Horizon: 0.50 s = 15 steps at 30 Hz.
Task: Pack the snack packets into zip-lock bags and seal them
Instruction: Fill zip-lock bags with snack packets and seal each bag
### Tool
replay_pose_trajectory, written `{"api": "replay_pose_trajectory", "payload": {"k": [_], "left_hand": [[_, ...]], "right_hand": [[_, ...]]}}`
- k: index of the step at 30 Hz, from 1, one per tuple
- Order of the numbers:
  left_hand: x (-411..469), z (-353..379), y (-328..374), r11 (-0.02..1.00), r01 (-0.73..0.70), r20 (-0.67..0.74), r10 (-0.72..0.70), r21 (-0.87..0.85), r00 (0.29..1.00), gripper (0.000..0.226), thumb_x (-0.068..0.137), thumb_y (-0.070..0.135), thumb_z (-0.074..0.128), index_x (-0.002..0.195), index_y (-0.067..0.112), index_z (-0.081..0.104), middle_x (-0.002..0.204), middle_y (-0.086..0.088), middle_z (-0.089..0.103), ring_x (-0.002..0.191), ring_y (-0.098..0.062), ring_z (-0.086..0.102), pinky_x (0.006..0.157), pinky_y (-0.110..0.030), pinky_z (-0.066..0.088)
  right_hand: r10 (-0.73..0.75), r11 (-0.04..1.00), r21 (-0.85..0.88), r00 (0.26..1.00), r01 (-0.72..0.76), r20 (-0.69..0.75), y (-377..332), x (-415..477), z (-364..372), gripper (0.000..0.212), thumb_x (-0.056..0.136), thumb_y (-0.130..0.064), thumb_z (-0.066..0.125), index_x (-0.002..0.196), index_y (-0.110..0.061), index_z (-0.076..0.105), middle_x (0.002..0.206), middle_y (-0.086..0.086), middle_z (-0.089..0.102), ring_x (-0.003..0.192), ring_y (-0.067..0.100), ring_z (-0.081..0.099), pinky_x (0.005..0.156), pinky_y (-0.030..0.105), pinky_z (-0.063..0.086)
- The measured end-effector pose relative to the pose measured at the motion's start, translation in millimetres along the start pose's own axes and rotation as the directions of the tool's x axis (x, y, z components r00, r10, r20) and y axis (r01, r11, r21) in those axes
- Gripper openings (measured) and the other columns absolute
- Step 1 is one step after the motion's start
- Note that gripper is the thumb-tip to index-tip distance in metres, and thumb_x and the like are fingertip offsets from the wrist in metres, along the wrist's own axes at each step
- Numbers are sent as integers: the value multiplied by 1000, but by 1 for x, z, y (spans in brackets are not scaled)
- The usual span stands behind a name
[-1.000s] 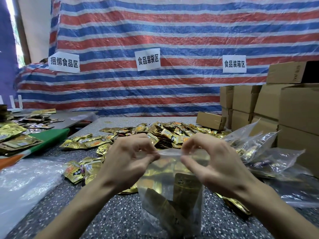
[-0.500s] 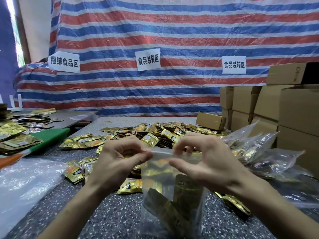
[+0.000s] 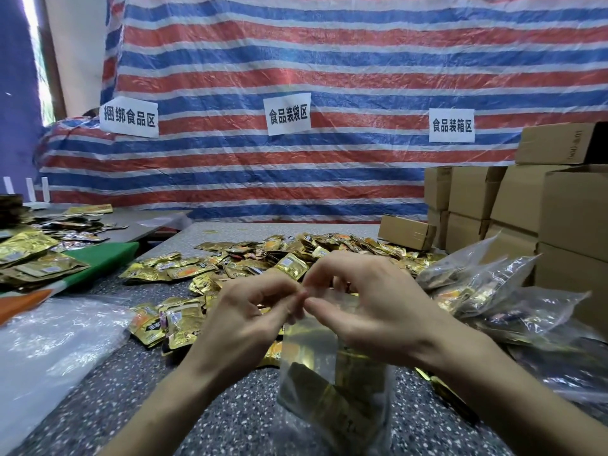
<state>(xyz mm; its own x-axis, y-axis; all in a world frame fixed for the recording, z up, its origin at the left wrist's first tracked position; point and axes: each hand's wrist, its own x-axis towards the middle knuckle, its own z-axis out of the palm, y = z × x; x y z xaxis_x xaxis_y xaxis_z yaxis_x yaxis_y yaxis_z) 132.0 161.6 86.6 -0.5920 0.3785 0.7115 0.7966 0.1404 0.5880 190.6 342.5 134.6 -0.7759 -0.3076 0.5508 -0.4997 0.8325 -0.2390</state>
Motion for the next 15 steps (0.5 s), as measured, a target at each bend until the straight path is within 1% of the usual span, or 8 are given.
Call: {"api": "replay_pose_trajectory", "payload": {"k": [3,5,7,8,11,12,13,15], "left_hand": [[1,2,0,1000,2,-42,-3,-19,999,15,87,21,60,78,22,72,71,4,68,70,-9,64,61,-22,49],[-2,2,1,999,-7,-60,5,-39,998,14,88,24,61,80,27,72,73,7,69,71,-7,64,61,-17,47],[-3,5,2,998,-18,-62,14,-56,998,17,88,22,62,81,31,73,75,12,70,74,-5,66,63,-9,46],[-2,6,2,998,-22,-65,18,-64,998,17,87,20,62,82,31,74,75,12,71,74,-4,66,63,-8,46],[0,3,-4,990,3,-112,-19,-139,994,15,86,19,63,82,25,76,74,6,72,72,-4,65,64,-12,48],[1,1,-7,986,18,-125,-39,-165,991,16,86,19,63,82,25,77,74,4,73,72,-5,65,65,-14,49],[3,-1,-10,983,27,-127,-50,-179,991,15,85,20,63,82,25,77,75,2,73,73,-7,66,65,-16,51],[7,0,-13,984,35,-121,-57,-176,991,11,85,21,67,83,23,78,76,-1,74,75,-12,67,66,-19,53]], "right_hand": [[23,999,22,1000,-24,20,-2,7,-2,14,92,-42,67,99,-30,71,93,-12,70,88,10,62,80,42,52],[36,998,56,998,-39,49,1,7,-6,14,91,-42,68,95,-29,73,90,-10,71,85,10,63,79,44,53],[40,994,95,997,-46,65,4,6,-8,11,90,-40,70,92,-30,74,87,-10,71,82,10,63,78,44,53],[42,992,113,997,-50,70,7,5,-9,10,90,-39,71,91,-30,74,86,-10,71,81,9,64,77,44,54],[59,988,138,996,-69,72,24,-2,-15,4,89,-31,72,86,-30,73,83,-9,71,78,6,62,75,42,53],[69,986,150,996,-78,64,30,-6,-17,6,89,-30,73,82,-31,72,81,-9,71,76,6,61,74,42,53],[81,982,165,995,-88,52,36,-10,-19,9,88,-30,74,80,-30,72,78,-8,70,75,7,60,74,42,52],[104,973,203,994,-111,42,47,-16,-24,10,87,-28,75,79,-23,74,77,-4,70,75,15,61,72,42,51]]}}
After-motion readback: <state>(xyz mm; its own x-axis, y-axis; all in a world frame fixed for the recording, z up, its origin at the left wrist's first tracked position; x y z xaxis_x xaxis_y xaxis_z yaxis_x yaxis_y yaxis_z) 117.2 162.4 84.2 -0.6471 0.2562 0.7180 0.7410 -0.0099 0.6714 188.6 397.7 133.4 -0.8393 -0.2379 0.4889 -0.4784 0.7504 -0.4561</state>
